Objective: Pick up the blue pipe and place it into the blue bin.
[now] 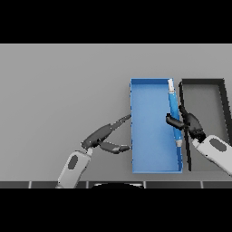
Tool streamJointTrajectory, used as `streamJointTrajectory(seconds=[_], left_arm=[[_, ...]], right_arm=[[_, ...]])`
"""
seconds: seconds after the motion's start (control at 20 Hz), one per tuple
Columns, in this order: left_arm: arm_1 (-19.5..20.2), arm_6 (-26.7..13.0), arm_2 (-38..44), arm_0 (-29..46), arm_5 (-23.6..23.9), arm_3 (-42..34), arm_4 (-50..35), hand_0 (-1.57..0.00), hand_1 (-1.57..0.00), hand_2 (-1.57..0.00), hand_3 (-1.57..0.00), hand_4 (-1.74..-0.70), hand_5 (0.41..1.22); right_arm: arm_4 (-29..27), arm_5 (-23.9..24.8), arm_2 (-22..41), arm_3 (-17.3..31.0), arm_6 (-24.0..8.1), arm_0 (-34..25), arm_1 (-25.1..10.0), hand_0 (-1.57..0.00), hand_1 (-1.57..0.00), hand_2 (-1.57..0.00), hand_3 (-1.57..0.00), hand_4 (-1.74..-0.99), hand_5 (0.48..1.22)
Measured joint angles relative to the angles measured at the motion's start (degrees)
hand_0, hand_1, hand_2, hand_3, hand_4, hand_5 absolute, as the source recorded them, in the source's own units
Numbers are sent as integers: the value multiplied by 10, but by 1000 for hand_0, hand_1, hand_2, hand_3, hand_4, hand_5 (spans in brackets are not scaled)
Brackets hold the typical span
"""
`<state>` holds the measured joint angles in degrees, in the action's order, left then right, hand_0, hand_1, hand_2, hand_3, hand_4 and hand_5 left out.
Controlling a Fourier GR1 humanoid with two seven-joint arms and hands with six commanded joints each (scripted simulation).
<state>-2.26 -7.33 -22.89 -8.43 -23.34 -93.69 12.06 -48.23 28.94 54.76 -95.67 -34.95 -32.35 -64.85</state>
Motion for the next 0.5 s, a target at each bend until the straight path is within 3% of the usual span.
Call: streamJointTrajectory(seconds=[0.25, 0.5], left_arm=[[4, 1, 6, -6, -1, 7, -2, 1, 1, 1, 1, -887, 431], [-2, 0, 4, -10, 4, 21, 7, 1, 1, 1, 1, -885, 431]], right_arm=[[-18, 6, 45, 19, 0, -41, -4, -13, -11, -11, -6, -1022, 672], [-33, 9, 63, 10, 0, -58, -11, -6, -5, -5, -3, -1022, 655]])
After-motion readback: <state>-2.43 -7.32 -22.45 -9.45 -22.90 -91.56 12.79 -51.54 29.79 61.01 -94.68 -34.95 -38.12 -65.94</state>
